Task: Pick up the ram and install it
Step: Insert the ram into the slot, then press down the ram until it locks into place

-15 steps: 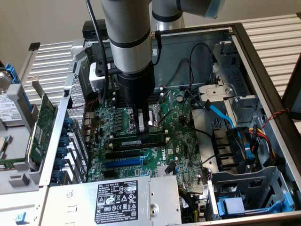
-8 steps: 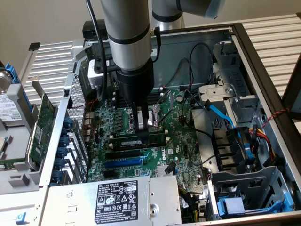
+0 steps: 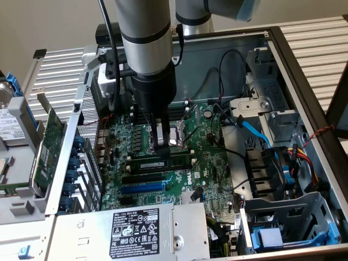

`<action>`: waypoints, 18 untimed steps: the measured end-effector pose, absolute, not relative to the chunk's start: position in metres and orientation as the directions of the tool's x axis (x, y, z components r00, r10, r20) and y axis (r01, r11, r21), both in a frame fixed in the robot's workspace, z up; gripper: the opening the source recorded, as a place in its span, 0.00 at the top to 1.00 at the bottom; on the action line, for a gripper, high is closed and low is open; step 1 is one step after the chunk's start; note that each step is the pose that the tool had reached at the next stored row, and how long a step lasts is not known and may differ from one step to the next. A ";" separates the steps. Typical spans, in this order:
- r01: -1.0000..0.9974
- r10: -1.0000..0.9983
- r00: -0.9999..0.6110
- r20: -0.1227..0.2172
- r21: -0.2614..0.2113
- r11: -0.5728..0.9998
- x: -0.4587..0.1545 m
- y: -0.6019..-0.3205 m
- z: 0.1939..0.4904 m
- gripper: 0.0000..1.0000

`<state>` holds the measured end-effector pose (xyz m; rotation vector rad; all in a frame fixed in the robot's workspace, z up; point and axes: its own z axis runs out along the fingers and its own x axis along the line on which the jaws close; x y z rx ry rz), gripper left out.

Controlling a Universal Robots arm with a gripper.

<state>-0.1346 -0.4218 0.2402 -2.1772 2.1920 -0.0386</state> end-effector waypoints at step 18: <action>-0.999 -1.000 -0.007 -0.022 -0.032 0.007 -0.139 -0.422 0.243 0.72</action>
